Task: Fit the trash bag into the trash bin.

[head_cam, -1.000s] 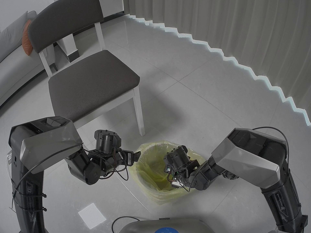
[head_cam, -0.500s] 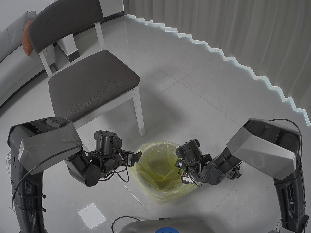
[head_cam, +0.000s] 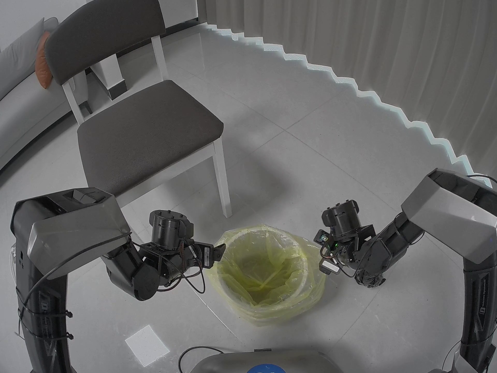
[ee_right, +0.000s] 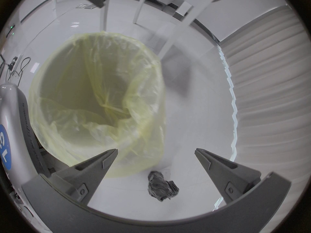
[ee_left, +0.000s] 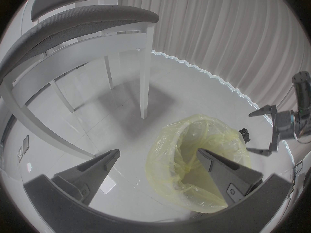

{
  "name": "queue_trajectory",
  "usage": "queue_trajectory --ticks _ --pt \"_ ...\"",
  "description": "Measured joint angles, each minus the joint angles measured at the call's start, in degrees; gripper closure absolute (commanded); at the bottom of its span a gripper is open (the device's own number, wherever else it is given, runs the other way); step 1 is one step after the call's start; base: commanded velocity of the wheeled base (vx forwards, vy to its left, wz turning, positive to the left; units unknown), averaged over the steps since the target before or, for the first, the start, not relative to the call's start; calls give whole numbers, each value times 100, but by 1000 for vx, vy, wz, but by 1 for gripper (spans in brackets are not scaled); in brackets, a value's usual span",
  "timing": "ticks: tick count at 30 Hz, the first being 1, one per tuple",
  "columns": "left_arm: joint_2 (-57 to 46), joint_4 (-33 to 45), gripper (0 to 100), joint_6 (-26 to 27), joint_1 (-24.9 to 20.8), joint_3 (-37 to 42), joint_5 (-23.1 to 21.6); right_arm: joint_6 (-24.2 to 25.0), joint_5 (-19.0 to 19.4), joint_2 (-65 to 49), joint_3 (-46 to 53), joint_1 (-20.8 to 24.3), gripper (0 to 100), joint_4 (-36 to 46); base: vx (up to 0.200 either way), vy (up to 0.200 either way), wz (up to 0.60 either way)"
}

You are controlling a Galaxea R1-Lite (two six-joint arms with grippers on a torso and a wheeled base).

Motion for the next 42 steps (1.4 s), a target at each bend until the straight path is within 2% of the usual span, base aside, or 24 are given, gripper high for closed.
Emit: queue_trajectory --ticks 3,9,16,26,31,42 --pt "-13 -41 0 0 -5 0 1 -9 121 0 9 -218 0 -15 0 0 0" --pt "-18 -59 0 -5 -2 9 11 -33 208 295 -195 -356 0 -160 0 0 0" --pt "-21 -69 0 -7 -2 67 12 -26 211 959 -917 -332 0 -389 0 0 0" --pt "-21 -193 0 -5 4 129 15 7 146 1610 -1824 -295 0 -263 0 0 0" --pt "-27 -195 0 -7 -5 160 20 27 145 1715 -1902 -308 0 -302 0 0 0" --pt "-33 -296 0 -7 1 221 22 407 219 1462 -1668 -574 0 -334 0 0 0"
